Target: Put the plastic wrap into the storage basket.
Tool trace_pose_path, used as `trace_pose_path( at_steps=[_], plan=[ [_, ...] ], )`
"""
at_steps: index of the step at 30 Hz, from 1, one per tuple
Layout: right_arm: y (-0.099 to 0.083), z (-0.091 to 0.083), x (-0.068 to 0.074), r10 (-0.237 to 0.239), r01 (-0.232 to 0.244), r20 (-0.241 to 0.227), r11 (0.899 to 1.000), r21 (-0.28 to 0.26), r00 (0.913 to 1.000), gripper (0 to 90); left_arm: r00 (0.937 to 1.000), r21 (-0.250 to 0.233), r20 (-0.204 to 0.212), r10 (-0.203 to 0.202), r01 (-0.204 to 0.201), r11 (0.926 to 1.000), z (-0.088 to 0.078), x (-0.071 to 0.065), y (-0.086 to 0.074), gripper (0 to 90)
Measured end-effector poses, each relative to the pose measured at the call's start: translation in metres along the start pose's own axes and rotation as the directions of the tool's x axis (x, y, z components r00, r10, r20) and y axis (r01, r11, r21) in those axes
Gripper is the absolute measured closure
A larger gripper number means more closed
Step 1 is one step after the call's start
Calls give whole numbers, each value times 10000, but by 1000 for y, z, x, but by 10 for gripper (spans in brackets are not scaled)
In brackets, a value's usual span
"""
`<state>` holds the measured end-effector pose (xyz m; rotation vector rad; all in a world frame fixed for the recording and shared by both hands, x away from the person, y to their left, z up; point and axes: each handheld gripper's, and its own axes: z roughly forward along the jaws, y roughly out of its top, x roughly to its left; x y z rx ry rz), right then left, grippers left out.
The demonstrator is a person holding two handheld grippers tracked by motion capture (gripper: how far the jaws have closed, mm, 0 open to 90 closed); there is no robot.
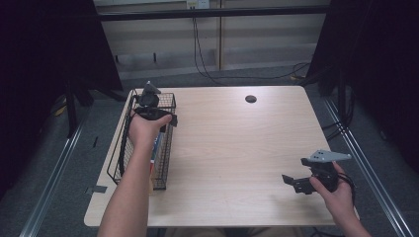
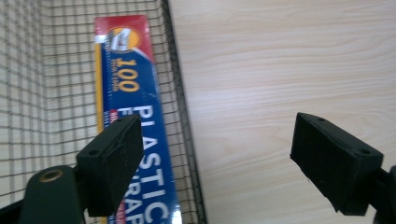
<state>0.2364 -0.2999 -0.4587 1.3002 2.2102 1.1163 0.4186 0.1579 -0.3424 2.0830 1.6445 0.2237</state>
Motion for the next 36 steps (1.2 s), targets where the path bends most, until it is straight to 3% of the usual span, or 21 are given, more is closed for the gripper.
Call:
trace_pose_path(
  at_steps=[6, 17, 21, 27, 36],
  plan=[
    [1, 2, 1, -57, 57, -27, 10000, -49, 10000, 27, 9980, -260, 504, 390, -377, 9990, -3, -16, -2, 165],
    [4, 3, 7, -199, 198, -257, 9998, -55, 9995, 27, 9873, -591, 1204, 1039, -974, 9935, -8, -43, -4, 159],
    [4, 3, 7, -217, 217, -250, 9998, -12, 9995, 27, 9838, -636, 1334, 1201, -1124, 9916, -5, -50, -5, 158],
    [3, 2, 7, -215, 215, -265, 9998, 23, 9994, 27, 9722, -644, 1746, 1562, -1470, 9870, 0, -64, -9, 154],
    [4, 1, 7, -248, 247, -263, 9997, -56, 9993, 27, 9651, -654, 1895, 1807, -1712, 9831, 12, -77, -16, 153]
  ],
)
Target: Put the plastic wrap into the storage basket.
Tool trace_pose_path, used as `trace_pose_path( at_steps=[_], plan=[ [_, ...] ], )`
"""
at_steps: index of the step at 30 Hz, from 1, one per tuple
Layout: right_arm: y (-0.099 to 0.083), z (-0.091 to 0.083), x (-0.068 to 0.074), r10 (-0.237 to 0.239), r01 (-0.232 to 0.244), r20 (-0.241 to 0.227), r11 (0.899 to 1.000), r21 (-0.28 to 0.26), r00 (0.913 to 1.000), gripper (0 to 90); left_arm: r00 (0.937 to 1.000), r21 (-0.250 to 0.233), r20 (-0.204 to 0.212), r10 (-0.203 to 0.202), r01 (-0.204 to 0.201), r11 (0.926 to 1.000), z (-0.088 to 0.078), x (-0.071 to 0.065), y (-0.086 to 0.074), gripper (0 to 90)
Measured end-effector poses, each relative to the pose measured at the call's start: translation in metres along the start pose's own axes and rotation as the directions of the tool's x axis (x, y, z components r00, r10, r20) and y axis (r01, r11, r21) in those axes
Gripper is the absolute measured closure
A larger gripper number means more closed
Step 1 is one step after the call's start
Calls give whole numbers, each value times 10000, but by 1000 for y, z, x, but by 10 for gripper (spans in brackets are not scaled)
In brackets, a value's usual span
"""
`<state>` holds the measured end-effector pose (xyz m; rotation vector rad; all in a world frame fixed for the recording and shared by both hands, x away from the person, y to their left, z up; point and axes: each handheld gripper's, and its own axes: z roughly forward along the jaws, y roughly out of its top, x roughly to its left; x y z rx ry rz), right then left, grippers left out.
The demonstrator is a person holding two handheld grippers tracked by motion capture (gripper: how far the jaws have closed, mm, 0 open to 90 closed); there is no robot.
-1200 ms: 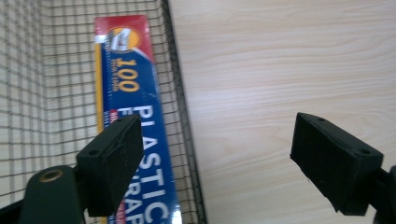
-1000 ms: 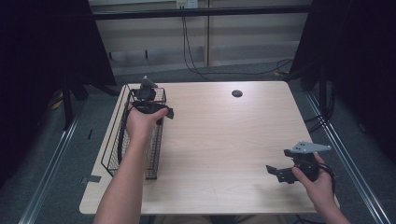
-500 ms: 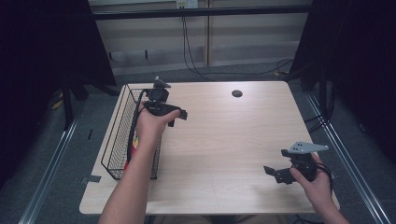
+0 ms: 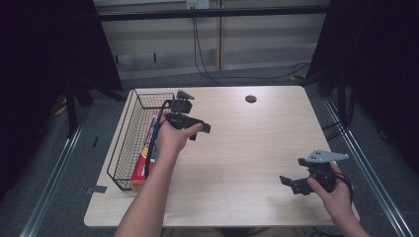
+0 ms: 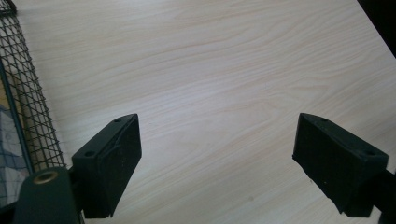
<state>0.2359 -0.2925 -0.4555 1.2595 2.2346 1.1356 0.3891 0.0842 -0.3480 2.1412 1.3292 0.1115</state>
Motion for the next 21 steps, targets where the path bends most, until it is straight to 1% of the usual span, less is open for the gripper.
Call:
trace_pose_path(
  at_steps=[1, 3, 5, 6, 8, 9, 16, 18, 19, 21],
  plan=[
    [0, 0, 0, 1, -1, -1, 10000, -5, 10000, 26, 9999, 23, 34, 109, -109, 9999, 1, -1, 0, 153],
    [1, 0, 0, 40, -40, 8, 10000, -10, 10000, 27, 9998, 11, 123, 172, -173, 9999, 4, -5, -1, 153],
    [1, 1, 0, 13, -13, 5, 10000, -24, 10000, 27, 9997, -60, 124, 207, -206, 9998, 6, -10, -2, 154],
    [2, 1, 0, 10, -10, -7, 10000, -19, 10000, 27, 9993, -21, 171, 325, -325, 9995, 8, -12, -3, 155],
    [2, 1, 0, 6, -6, -16, 10000, -20, 10000, 27, 9986, -44, 95, 511, -511, 9987, 11, -17, -5, 155],
    [2, 1, 0, -1, 1, -24, 10000, -24, 10000, 27, 9983, -43, 163, 564, -564, 9984, 12, -18, -6, 155],
    [3, 2, 0, -8, 8, -61, 10000, -19, 10000, 27, 9964, -125, 483, 695, -690, 9975, 23, -29, -14, 156],
    [2, 2, 0, -18, 18, -54, 10000, -19, 10000, 27, 9955, -34, 427, 842, -841, 9965, 25, -30, -15, 156],
    [2, 1, -1, -32, 32, -61, 10000, -34, 10000, 27, 9957, -61, 439, 814, -813, 9967, 27, -32, -16, 156],
    [2, 0, -1, -37, 37, -37, 10000, -17, 10000, 27, 9948, -44, 425, 922, -921, 9957, 30, -32, -18, 156]
  ],
)
